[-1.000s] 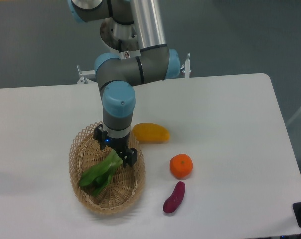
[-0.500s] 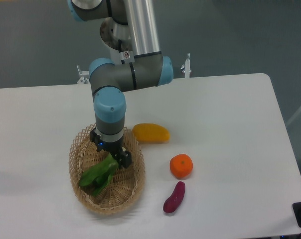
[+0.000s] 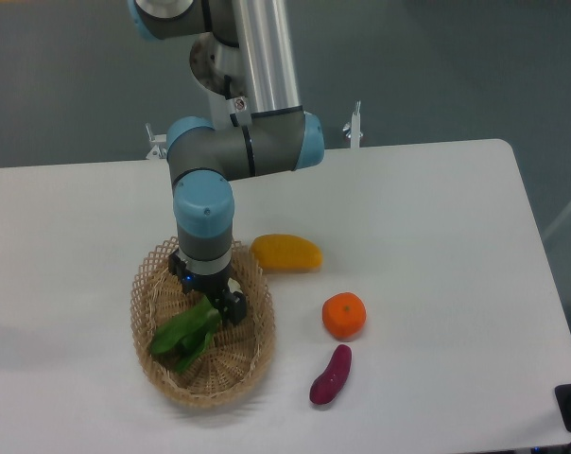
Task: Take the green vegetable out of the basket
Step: 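Close the gripper on the bok choy stem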
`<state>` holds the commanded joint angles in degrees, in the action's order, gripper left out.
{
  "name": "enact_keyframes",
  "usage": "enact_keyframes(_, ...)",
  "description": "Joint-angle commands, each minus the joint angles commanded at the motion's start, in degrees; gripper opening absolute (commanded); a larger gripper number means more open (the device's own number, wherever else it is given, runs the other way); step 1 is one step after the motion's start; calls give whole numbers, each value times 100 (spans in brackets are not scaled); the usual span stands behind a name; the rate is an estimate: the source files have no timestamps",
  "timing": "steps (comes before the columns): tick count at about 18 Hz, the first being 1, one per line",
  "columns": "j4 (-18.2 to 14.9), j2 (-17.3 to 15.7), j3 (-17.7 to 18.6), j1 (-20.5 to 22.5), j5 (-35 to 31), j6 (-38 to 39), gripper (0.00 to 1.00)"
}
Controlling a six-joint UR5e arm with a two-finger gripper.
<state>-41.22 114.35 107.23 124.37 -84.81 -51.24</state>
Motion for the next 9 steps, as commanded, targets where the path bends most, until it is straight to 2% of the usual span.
enact_keyframes(1,-9,0,-9,0,0,9,54)
enact_keyframes(3,-9,-9,-9,0,0,0,47)
enact_keyframes(9,0,-44,-18,-18,9,-9,47)
